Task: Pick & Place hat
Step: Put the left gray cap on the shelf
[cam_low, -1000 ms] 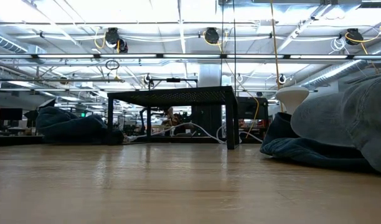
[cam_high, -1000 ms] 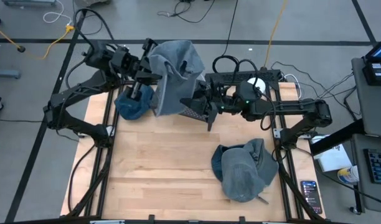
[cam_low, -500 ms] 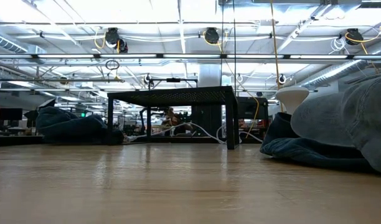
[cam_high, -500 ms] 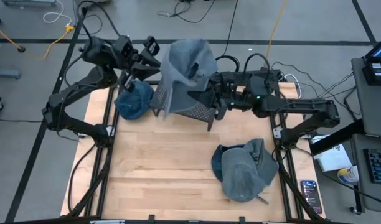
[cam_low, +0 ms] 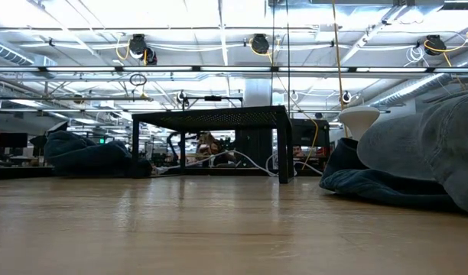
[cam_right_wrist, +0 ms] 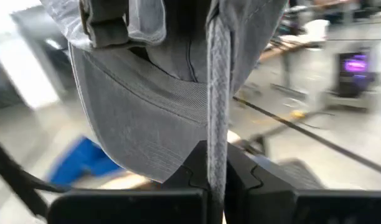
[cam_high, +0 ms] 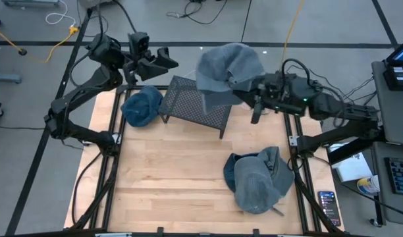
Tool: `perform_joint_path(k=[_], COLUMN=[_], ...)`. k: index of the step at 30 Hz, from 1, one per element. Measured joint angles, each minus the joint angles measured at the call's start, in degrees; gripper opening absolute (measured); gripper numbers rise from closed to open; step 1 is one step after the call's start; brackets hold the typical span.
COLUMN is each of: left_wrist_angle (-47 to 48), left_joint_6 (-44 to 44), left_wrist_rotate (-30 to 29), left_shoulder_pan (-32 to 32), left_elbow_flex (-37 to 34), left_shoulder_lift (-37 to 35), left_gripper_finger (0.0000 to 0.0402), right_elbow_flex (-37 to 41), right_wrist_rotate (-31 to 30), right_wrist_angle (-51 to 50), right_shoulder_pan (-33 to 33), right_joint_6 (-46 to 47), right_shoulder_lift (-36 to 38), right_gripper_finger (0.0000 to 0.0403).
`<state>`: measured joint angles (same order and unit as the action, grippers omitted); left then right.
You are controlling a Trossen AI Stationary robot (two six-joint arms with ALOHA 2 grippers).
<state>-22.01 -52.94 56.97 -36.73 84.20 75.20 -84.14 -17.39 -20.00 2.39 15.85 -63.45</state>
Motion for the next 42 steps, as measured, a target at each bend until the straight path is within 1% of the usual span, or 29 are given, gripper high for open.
perform_joint_path(k=[4, 8, 13, 17, 19, 24, 26, 29, 32, 34, 37, 42], left_wrist_angle=[2.95, 6.81, 9.15, 9.05, 9.06, 9.34, 10.78, 13.81, 15.76, 16.2, 16.13, 16.6], left_joint_6=[-7.98, -12.91, -16.7, -19.82, -21.88, -29.58, -31.75, -34.24, -34.47, -34.64, -34.85, -34.89], left_wrist_rotate=[-0.06, -1.21, -4.43, -6.84, -9.09, -16.66, -19.37, -21.88, -24.38, -25.53, -25.68, -25.59], left_shoulder_pan=[0.45, 1.75, 2.88, 3.63, 4.0, 4.68, 5.14, 5.38, 5.38, 5.38, 5.38, 5.38], left_elbow_flex=[0.0, 0.0, -0.02, -0.02, -0.02, -0.02, -0.02, -0.02, -0.04, -0.04, -0.04, -0.04], left_shoulder_lift=[0.0, 0.0, 0.02, 0.0, 0.0, 0.0, 0.0, 0.0, 0.09, 0.17, 0.22, 0.22], left_gripper_finger=[0.0244, 0.0244, 0.0244, 0.0244, 0.0244, 0.0244, 0.0244, 0.0244, 0.0244, 0.0244, 0.0244, 0.0244], right_elbow_flex=[0.0, 0.0, 0.0, 0.0, 0.0, 0.0, 0.0, 0.0, 0.0, 0.0, 0.0, 0.0], right_wrist_rotate=[-6.31, -10.98, -16.62, -23.92, -27.06, -33.43, -34.61, -35.28, -35.31, -35.29, -35.64, -41.38], right_wrist_angle=[-6.86, -10.45, -12.06, -11.58, -10.85, -6.16, -3.48, 0.39, 4.36, 6.65, 10.35, 18.61], right_shoulder_pan=[0.04, 0.04, 0.02, 0.0, 0.01, 0.01, 0.0, 0.02, 0.02, 0.02, 0.02, 0.02], right_joint_6=[-3.42, -7.95, -13.16, -19.76, -24.2, -38.03, -43.77, -52.17, -60.27, -65.08, -72.43, -86.52], right_shoulder_lift=[1.97, 2.65, 2.59, 2.44, 2.39, 1.39, 0.6, -0.84, -2.78, -4.09, -6.11, -9.67], right_gripper_finger=[0.0004, 0.0004, 0.0004, 0.0004, 0.0004, 0.0004, 0.0004, 0.0004, 0.0004, 0.0003, 0.0003, 0.0003])
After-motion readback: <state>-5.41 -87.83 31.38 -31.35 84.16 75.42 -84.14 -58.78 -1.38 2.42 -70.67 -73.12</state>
